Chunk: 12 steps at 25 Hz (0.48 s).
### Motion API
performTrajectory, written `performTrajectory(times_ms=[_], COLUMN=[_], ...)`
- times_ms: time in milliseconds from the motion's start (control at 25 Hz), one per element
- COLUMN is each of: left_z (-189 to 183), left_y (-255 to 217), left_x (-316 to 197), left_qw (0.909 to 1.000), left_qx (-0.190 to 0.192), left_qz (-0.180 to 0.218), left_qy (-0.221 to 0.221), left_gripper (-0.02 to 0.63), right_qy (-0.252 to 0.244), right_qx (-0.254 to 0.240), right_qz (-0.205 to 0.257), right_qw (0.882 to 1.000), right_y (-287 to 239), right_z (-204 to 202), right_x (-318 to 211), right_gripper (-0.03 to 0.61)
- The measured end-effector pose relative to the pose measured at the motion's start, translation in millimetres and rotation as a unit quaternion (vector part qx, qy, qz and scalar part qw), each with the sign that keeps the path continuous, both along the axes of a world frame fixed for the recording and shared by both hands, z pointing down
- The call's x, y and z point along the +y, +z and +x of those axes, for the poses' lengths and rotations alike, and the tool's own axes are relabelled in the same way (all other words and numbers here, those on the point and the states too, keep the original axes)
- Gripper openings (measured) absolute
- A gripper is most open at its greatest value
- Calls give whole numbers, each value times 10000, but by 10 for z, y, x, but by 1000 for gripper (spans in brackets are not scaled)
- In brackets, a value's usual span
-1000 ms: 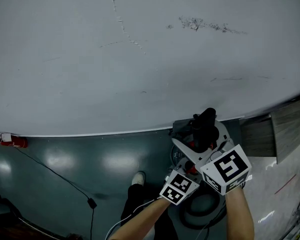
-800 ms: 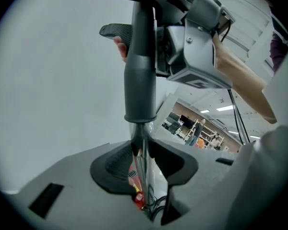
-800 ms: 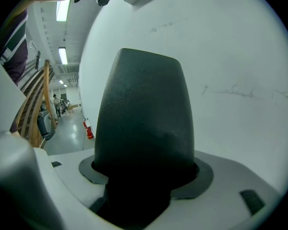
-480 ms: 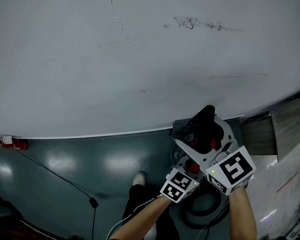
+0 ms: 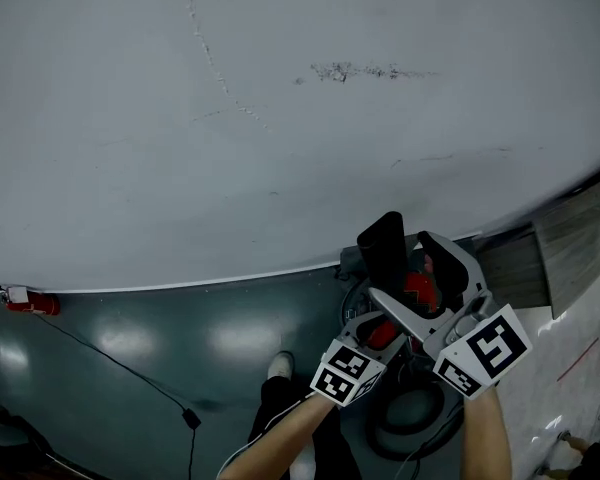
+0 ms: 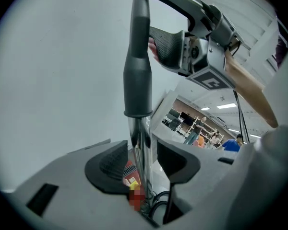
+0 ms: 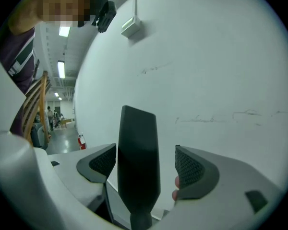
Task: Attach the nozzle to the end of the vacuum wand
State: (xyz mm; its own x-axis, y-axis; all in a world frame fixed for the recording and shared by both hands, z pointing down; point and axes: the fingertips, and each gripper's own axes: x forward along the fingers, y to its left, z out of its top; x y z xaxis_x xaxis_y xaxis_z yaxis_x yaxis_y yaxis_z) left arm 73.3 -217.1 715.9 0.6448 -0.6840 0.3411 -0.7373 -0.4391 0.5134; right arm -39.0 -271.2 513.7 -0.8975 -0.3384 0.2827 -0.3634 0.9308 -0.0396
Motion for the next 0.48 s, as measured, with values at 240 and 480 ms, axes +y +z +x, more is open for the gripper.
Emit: performTrajectory(times_ms=[240, 480], left_z=[-195, -353], left_y=[-318, -951], left_x=[102, 193], left_qw=[9996, 9989], left_qx=[86, 107], left_qz=[-62, 130], left_qy=[-260, -436], left_gripper=[183, 173], right_qy=[585, 968], right_qx=[-487, -726], right_qz=[-503, -909], right_qw=[9958, 9885], right_y=[-137, -236], right_z=[488, 848], right_x=[73, 306], right_gripper=[362, 359])
